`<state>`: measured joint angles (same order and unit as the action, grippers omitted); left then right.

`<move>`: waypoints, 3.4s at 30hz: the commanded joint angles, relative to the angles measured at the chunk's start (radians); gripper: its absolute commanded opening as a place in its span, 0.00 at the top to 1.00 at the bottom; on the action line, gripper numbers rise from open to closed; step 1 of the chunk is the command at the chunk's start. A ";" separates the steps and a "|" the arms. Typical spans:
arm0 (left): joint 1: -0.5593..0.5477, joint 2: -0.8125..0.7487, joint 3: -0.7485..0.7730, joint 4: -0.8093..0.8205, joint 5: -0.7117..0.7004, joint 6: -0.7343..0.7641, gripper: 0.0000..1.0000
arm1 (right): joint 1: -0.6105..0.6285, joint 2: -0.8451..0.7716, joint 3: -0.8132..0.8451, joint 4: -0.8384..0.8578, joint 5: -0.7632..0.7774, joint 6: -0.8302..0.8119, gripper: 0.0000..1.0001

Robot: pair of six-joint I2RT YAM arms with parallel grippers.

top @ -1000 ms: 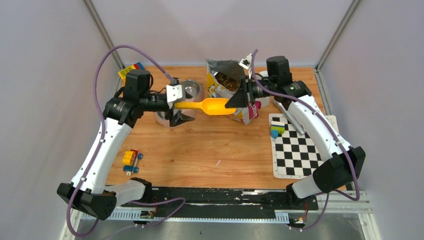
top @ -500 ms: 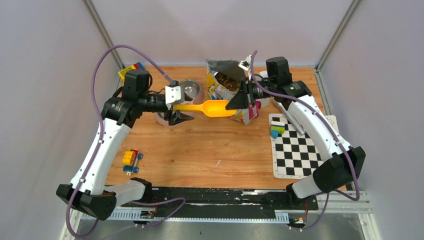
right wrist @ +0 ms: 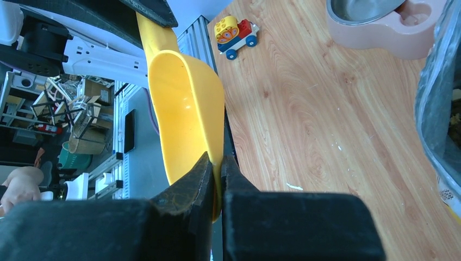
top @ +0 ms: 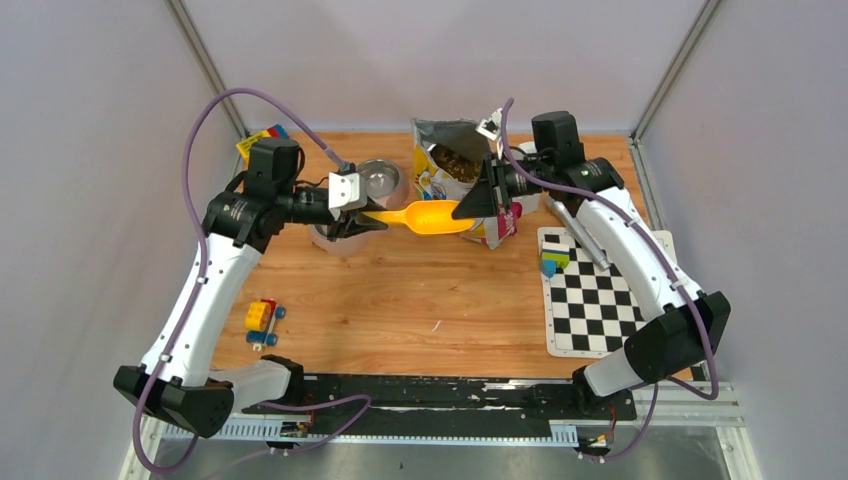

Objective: Serve the pet food
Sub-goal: Adjust the spatula, then collect the pet food from the pet food bag.

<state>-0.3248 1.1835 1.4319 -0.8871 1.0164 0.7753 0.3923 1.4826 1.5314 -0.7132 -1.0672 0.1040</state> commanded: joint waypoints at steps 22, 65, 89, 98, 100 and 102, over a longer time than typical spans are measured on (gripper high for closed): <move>-0.005 0.010 0.019 -0.023 0.028 0.025 0.51 | 0.012 0.005 0.093 0.041 -0.085 0.023 1.00; 0.016 0.028 0.046 0.132 0.083 -0.251 1.00 | -0.022 0.017 0.060 0.074 -0.128 0.043 0.66; 0.046 -0.088 -0.070 0.133 -0.314 -0.296 1.00 | -0.088 0.032 0.313 0.003 0.831 -0.344 0.43; 0.078 -0.159 -0.121 0.136 -0.383 -0.290 1.00 | -0.076 0.283 0.551 -0.066 0.834 -0.369 0.43; 0.085 -0.167 -0.127 0.141 -0.384 -0.291 1.00 | -0.063 0.323 0.578 -0.085 0.849 -0.372 0.43; 0.090 -0.173 -0.134 0.144 -0.384 -0.291 1.00 | -0.044 0.354 0.596 -0.102 0.870 -0.384 0.43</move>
<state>-0.2493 1.0336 1.3083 -0.7841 0.6430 0.5022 0.3141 1.8046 2.0449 -0.7761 -0.2382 -0.2466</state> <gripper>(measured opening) 0.338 0.571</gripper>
